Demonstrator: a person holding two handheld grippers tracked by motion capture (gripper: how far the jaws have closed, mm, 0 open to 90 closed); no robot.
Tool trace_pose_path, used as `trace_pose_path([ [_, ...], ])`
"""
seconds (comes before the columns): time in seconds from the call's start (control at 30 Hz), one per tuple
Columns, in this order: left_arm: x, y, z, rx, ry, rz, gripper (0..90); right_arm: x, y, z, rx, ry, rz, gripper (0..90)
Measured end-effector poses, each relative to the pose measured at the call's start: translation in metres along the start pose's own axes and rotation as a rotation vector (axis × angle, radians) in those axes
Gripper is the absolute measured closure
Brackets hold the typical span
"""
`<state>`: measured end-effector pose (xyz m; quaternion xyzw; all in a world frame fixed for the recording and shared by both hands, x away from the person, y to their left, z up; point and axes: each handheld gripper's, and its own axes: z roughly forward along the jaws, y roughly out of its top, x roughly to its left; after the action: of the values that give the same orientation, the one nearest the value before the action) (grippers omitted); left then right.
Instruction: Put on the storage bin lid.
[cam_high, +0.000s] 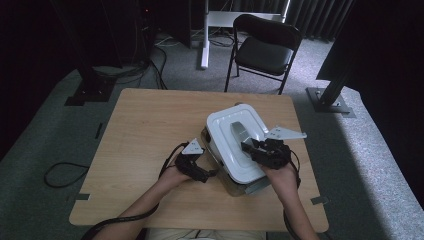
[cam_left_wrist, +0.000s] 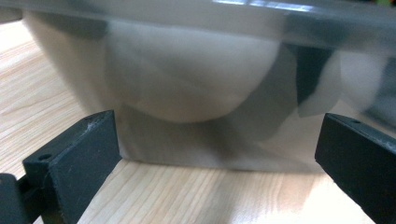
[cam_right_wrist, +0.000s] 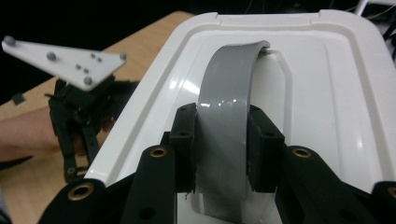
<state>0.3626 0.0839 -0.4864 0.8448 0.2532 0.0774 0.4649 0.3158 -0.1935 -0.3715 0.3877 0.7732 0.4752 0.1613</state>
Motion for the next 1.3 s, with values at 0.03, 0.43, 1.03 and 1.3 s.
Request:
trace_pose_path([
  [0.03, 0.001, -0.001, -0.001, 0.003, 0.008, -0.01, 0.5, 0.001, -0.001, 0.003, 0.015, 0.0, -0.008, 68.1],
  [0.43, 0.01, -0.011, -0.027, -0.039, 0.057, -0.06, 0.5, -0.001, -0.004, 0.014, 0.102, 0.05, -0.043, 68.1],
  [1.03, 0.005, -0.011, -0.027, -0.035, 0.043, -0.054, 0.5, -0.015, -0.007, 0.024, 0.129, 0.131, 0.018, 68.7],
  [1.3, 0.002, -0.01, -0.027, -0.037, 0.04, -0.044, 0.5, -0.017, -0.016, 0.027, 0.131, 0.157, 0.007, 68.6],
])
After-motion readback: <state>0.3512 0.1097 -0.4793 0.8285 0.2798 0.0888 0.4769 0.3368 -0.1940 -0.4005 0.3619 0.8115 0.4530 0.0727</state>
